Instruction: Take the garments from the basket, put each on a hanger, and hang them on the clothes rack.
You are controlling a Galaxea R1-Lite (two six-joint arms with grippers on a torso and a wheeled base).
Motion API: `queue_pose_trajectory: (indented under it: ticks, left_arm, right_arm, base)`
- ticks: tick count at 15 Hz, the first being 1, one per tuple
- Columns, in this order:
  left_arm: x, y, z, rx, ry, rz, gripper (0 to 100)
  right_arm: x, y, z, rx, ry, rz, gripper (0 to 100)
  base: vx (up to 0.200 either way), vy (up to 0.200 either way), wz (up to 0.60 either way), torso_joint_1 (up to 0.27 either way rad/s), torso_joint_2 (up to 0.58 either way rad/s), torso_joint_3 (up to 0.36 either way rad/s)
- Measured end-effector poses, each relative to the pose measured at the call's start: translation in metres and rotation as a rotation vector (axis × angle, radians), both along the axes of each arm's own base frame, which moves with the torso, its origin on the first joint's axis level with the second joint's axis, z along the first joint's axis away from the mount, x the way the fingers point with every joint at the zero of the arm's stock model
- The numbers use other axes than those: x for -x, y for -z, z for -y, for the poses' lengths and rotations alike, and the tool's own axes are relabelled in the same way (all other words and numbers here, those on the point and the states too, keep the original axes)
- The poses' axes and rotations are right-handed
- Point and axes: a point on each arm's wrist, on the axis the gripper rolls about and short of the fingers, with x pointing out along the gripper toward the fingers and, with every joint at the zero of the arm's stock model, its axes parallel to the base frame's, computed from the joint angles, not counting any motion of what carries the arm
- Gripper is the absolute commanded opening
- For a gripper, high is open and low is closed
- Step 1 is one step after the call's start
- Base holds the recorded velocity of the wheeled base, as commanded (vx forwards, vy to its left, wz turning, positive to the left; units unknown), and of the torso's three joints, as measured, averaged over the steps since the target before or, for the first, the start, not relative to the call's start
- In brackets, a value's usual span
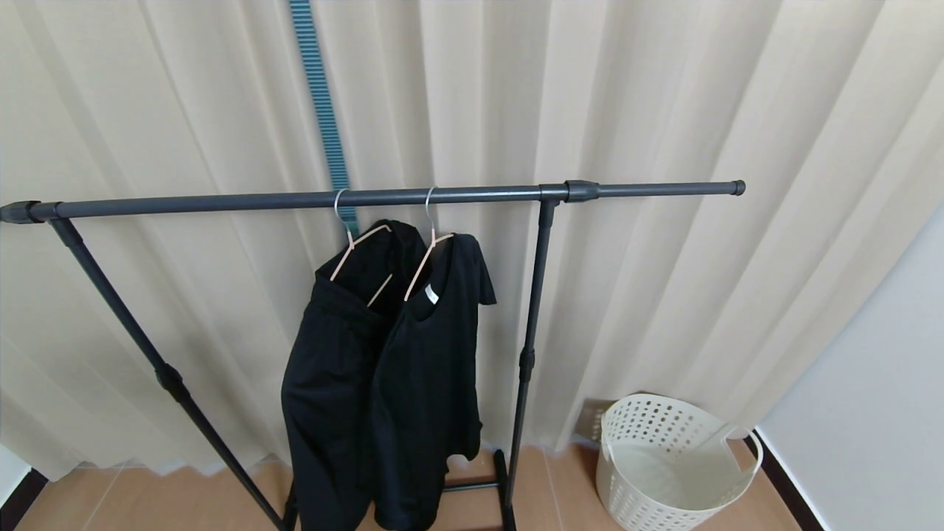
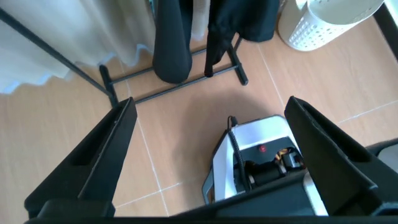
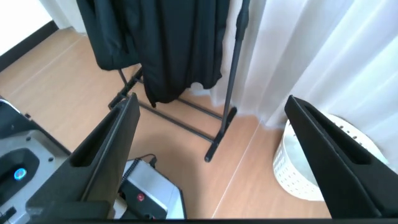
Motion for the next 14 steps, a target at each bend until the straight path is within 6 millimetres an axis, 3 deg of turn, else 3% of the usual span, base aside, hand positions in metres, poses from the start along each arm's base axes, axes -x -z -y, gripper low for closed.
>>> queue_pose_trajectory:
  ticks: [4, 10, 14]
  left_arm:
    - [0.005, 0.004, -0.003, 0.019, 0.0, 0.031, 100]
    - [0.008, 0.003, -0.012, -0.121, -0.275, 0.116, 100]
    - [0.022, 0.001, -0.016, -0.142, -0.43, 0.264, 100]
  right_arm:
    - [0.009, 0.004, 0.003, -0.018, 0.002, 0.05, 100]
    - [0.017, 0.004, 0.007, -0.043, 0.117, 0.151, 100]
    - [0.021, 0.004, 0.008, -0.053, 0.155, 0.2, 100]
  base:
    - [0.0, 0.0, 0.0, 0.0, 0.0, 0.0]
    - [0.0, 0.0, 0.0, 0.0, 0.0, 0.0]
    - [0.0, 0.0, 0.0, 0.0, 0.0, 0.0]
